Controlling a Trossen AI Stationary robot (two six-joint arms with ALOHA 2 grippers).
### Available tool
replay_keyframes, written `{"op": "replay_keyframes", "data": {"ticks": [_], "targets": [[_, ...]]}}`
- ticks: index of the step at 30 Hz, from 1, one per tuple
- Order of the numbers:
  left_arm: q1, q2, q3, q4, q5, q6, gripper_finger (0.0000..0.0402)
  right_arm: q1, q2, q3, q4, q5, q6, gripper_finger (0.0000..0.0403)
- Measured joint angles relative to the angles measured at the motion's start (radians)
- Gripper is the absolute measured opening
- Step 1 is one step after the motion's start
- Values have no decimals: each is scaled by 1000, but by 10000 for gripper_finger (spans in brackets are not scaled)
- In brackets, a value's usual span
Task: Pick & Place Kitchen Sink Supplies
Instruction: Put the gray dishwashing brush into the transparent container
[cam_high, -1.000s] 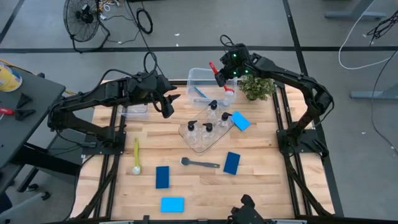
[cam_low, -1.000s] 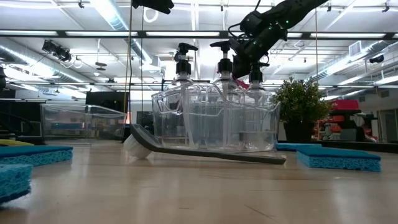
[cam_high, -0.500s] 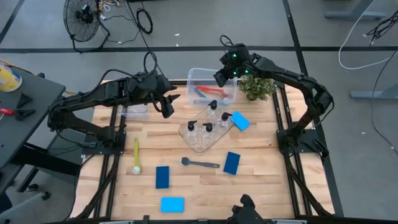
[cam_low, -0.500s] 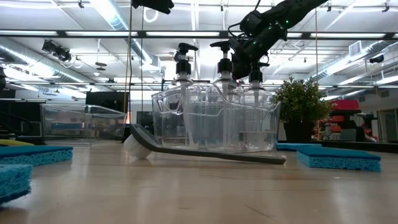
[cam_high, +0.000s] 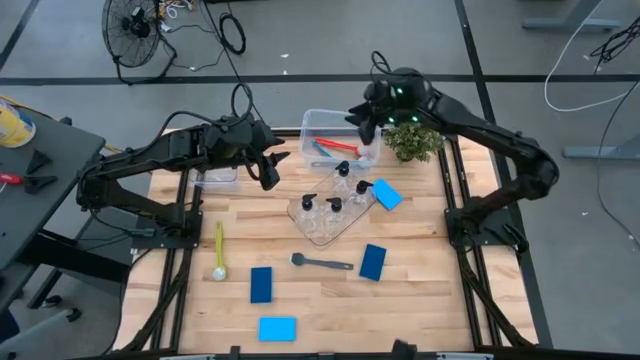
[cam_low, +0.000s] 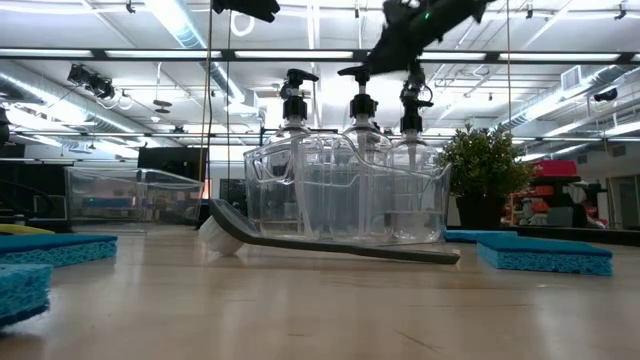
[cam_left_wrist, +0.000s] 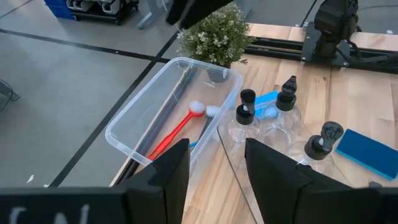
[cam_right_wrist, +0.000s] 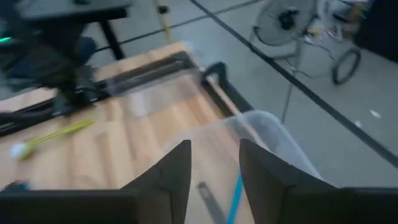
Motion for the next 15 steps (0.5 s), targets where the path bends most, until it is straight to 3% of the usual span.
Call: {"op": "replay_keyframes", "data": {"ticks": [10,15], "targets": [[-1,0,0,0,58,0,161,252,-157,1,-213,-44,-71,137],[0,0,0,0,58,0,161,406,-190,1,-366,30,-18,137]]}}
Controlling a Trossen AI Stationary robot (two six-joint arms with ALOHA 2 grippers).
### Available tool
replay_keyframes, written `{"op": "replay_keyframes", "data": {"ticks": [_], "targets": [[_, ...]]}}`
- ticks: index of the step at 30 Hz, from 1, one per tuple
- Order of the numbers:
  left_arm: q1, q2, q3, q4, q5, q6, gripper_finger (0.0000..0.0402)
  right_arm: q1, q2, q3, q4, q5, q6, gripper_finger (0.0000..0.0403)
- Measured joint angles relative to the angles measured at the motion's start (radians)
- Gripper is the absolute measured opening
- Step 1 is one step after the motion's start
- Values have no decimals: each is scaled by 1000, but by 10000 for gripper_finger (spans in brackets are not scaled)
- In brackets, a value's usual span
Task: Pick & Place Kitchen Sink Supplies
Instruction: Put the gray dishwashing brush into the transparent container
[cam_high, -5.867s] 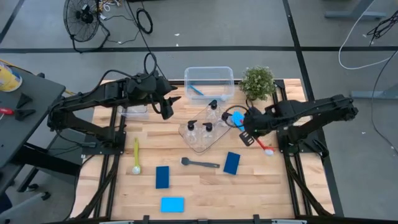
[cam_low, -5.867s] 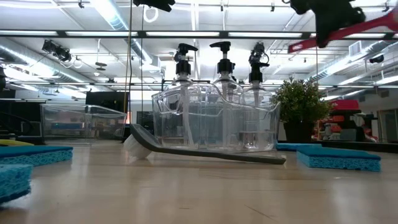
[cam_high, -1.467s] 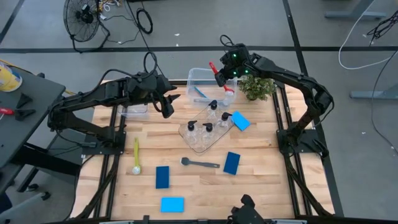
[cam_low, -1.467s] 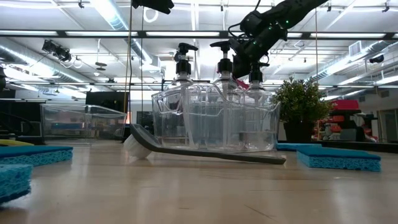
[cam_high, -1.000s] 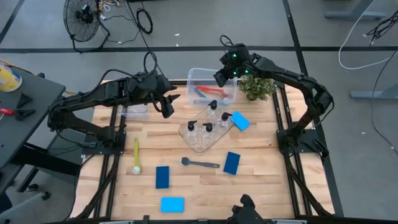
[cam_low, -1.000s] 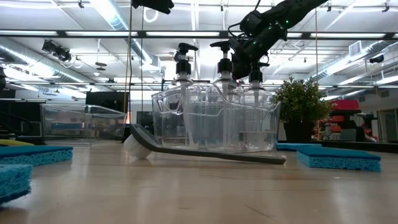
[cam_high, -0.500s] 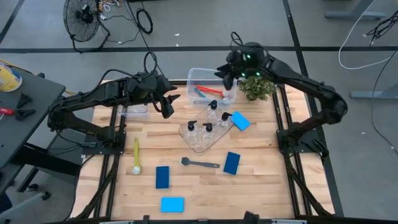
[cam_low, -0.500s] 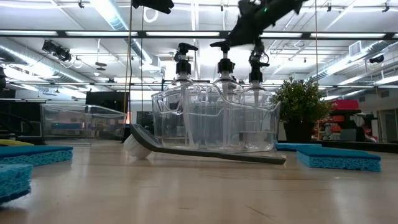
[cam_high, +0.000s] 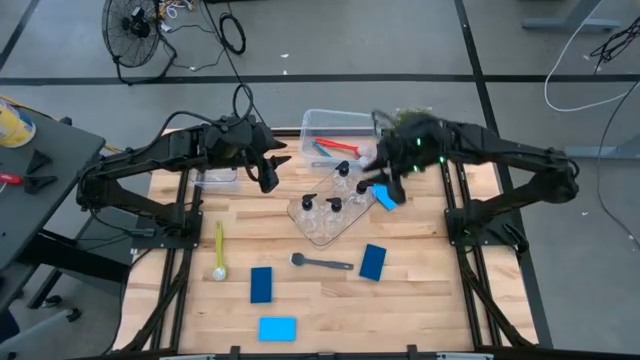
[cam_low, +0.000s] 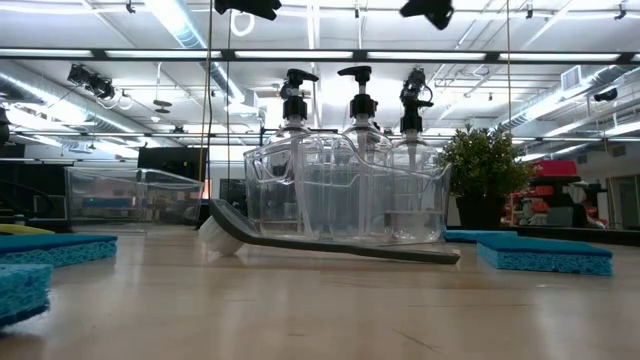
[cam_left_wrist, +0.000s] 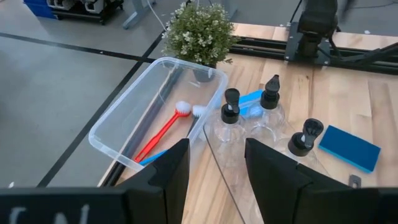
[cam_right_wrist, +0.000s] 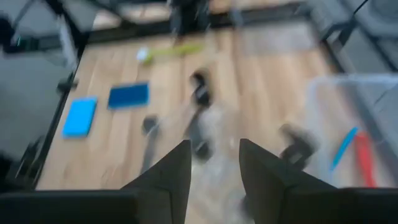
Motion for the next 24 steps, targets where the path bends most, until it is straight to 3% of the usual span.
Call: {"op": "replay_keyframes", "data": {"ticks": [7,13,18,24], "targets": [[0,0,0,0,7,-28,161,208,-4,0,-142,124,95,137],[-7,0,0,0,144,-89,161,347,-4,0,-169,259,208,137],[-61,0,0,-53,221,-106,161,407,-4,0,-172,352,245,136],[-176,0,0,-174,232,-138,161,429,-3,0,-192,392,306,136]]}}
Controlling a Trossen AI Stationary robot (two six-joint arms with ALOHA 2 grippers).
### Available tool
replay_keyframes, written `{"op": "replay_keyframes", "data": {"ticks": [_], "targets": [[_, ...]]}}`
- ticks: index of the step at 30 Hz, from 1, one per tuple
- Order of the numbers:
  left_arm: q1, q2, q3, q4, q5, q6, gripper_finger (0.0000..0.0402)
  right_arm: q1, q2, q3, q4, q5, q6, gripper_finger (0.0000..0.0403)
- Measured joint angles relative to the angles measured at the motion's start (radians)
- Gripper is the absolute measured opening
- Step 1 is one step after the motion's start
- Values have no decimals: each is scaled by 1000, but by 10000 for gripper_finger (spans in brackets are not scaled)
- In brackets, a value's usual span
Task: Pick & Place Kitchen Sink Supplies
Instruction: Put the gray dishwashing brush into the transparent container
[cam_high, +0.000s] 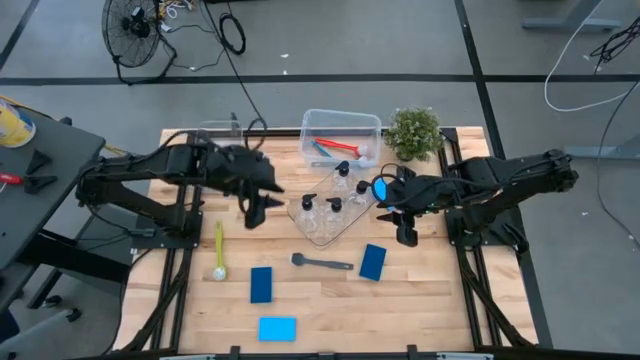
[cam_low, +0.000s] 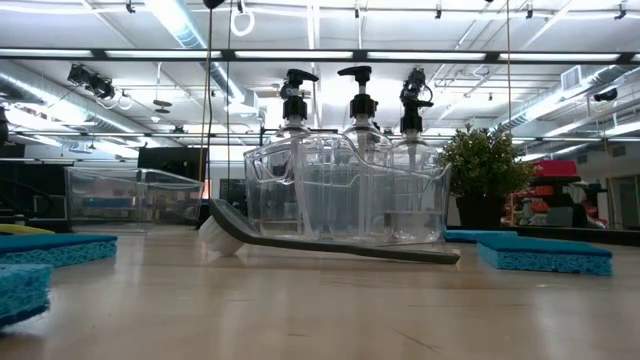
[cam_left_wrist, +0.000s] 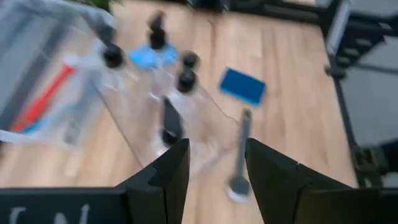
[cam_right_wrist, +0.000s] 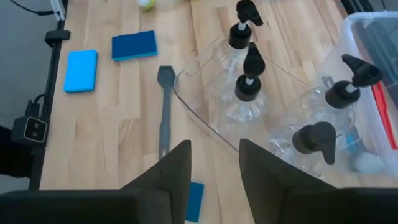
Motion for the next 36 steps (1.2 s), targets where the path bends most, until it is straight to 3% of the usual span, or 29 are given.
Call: {"op": "replay_keyframes", "data": {"ticks": [13,27,31,36], "targets": [[-211,18,0,-26,-5,-178,161,0,0,0,-2,35,36,136],[-306,226,-1,-72,-40,-253,163,30,1,-1,-66,25,93,136],[-309,292,-1,-75,-32,-247,184,32,1,-1,-89,24,93,136],[-325,364,-1,-99,-29,-245,239,32,1,-1,-152,16,113,136]]}}
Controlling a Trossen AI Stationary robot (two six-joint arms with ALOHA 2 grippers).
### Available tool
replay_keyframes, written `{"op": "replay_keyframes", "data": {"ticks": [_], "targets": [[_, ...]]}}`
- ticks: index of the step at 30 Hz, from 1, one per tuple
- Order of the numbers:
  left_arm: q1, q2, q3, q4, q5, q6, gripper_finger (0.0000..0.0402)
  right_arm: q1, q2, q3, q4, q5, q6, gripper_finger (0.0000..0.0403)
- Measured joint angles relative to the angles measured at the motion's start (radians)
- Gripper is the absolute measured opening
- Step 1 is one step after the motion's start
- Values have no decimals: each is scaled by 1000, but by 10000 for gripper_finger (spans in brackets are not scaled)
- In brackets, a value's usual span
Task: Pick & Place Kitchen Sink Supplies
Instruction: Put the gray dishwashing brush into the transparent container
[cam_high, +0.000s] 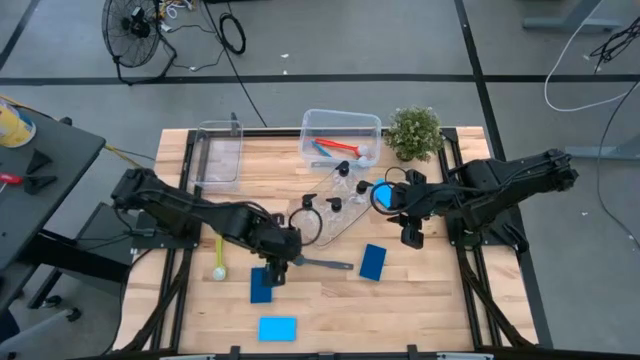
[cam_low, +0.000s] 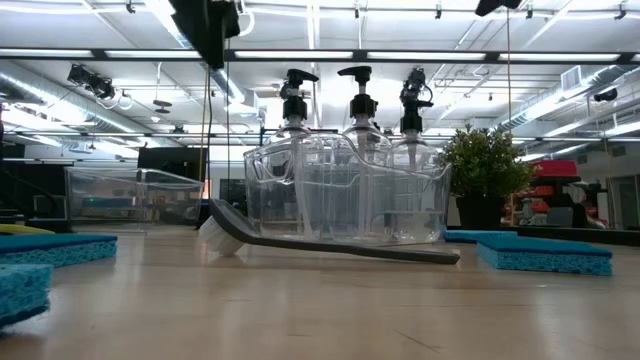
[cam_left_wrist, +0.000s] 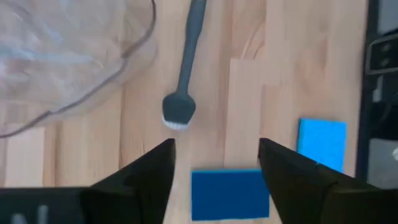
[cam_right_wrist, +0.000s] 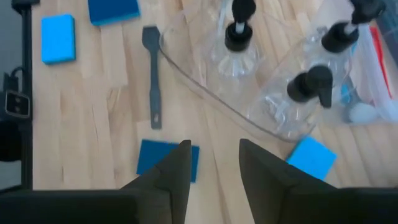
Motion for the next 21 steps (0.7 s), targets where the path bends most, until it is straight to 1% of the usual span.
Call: {"op": "replay_keyframes", "data": {"ticks": [3,5,8,10,12,16,21], "targets": [[-13,30,0,-4,-5,7,270,0,0,0,-30,-10,-2,136],[-28,43,0,-5,-30,36,282,0,0,0,-37,-8,-8,136],[-57,45,-11,9,-128,62,288,0,0,0,-44,8,-28,136],[-74,37,-35,5,-170,66,287,0,0,0,-45,10,-30,136],[-92,22,-66,9,-179,58,285,0,0,0,-45,11,-31,136],[-118,-3,-159,69,-171,43,283,0,0,0,-44,11,-53,136],[-117,-22,-289,208,-164,42,282,0,0,0,-42,18,-53,136]]}}
